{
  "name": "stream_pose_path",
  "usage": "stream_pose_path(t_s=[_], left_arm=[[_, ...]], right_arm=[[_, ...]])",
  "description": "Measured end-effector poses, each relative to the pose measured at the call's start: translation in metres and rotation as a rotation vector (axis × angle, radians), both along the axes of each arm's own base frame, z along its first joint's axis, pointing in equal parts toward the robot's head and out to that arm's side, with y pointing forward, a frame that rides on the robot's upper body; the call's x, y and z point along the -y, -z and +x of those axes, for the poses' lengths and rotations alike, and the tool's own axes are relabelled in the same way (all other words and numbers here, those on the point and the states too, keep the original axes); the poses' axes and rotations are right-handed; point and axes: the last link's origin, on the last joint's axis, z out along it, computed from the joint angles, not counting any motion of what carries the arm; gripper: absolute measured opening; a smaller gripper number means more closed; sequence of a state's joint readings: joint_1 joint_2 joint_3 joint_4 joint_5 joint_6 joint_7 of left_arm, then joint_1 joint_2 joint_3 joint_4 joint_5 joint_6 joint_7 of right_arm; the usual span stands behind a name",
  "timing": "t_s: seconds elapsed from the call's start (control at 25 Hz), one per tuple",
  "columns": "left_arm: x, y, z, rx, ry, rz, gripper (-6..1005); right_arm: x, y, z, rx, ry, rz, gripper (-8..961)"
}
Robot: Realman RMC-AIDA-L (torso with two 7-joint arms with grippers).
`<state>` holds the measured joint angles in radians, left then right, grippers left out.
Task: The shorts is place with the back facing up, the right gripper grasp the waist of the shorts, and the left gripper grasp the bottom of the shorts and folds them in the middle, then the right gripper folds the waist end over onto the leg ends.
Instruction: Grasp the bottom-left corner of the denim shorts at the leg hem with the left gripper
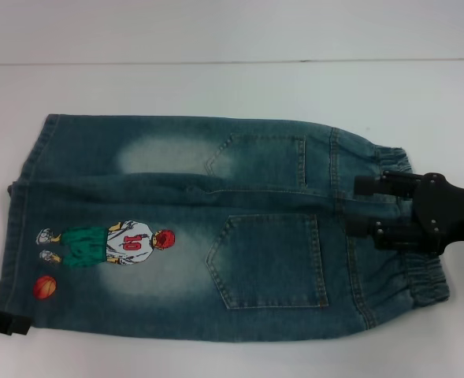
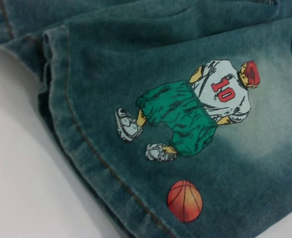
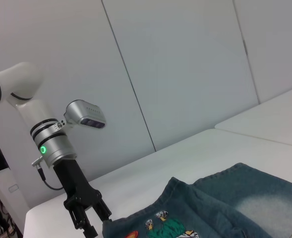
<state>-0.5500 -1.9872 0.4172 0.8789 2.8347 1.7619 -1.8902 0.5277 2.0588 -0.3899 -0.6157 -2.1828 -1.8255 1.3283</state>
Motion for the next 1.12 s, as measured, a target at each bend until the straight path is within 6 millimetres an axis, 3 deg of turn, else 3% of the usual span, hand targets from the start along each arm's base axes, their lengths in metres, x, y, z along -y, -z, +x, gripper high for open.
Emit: stream_pose_path(t_s=[1.12], left_arm=[[-0.0098, 0.0071, 0.0084, 0.01, 0.001, 0.015, 799]], right_arm=[[-0.0009, -0.0011, -0.0007, -0.005, -0.002, 0.009, 831]])
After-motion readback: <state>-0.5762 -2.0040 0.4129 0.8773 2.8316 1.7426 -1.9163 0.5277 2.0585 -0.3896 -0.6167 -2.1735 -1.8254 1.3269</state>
